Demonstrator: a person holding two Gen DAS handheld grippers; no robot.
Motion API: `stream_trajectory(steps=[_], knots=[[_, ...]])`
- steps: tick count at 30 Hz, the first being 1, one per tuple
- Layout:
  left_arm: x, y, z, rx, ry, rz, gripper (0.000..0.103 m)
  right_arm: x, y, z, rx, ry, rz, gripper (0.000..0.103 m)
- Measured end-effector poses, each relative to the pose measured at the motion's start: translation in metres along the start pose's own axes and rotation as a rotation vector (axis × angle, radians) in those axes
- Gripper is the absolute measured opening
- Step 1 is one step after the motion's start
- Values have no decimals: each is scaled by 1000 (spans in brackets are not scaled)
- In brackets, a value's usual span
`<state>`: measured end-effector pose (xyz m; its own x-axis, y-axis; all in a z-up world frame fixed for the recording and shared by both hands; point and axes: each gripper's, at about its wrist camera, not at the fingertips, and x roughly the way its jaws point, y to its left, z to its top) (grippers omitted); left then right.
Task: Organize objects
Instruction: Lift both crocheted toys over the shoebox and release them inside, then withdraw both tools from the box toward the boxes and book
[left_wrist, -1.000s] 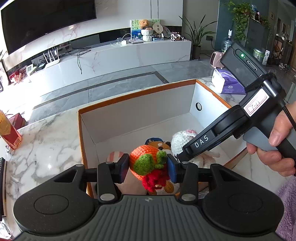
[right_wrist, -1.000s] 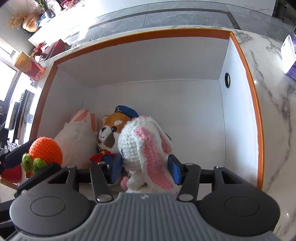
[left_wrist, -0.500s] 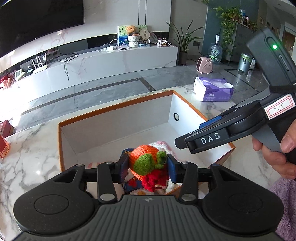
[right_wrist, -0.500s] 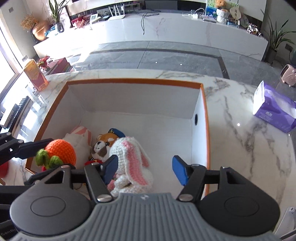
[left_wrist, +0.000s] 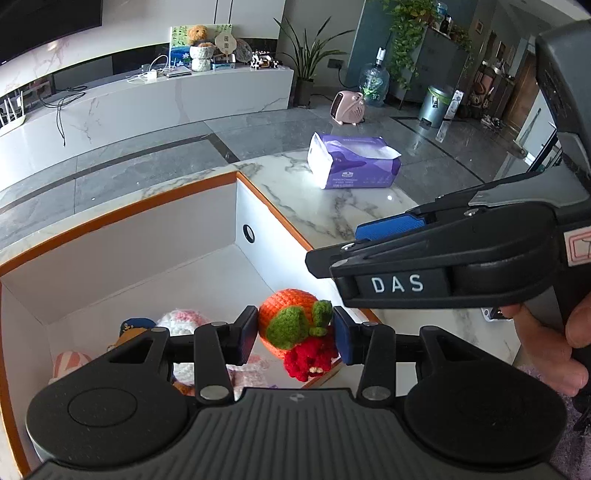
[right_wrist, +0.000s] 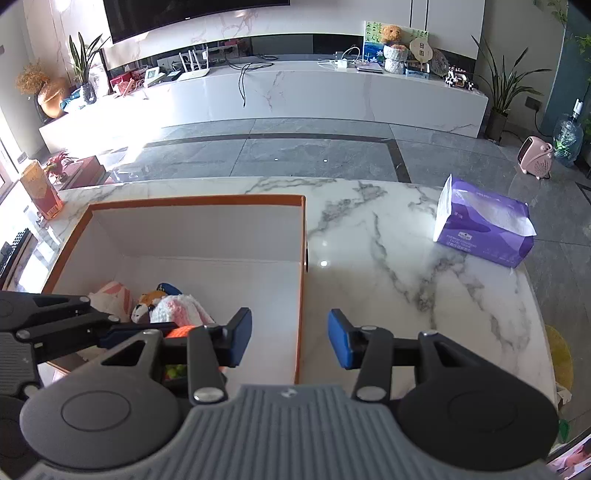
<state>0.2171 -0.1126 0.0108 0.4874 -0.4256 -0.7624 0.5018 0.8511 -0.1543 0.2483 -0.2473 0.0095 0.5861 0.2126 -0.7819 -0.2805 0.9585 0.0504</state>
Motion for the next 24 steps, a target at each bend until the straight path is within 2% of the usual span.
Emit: stream_trajectory(steps=[10, 11, 15, 24], knots=[[12, -4, -7, 6, 39, 26, 51, 10, -1, -18, 10, 27, 17, 48], [11, -4, -8, 6, 37, 32, 54, 9, 0, -18, 11, 27, 19, 49], [6, -4, -12, 12, 28, 31, 66, 6, 3, -20, 12, 17, 22, 49], [-27, -6, -23, 34, -40, 91, 68, -8, 11, -26, 9, -12, 28, 56]])
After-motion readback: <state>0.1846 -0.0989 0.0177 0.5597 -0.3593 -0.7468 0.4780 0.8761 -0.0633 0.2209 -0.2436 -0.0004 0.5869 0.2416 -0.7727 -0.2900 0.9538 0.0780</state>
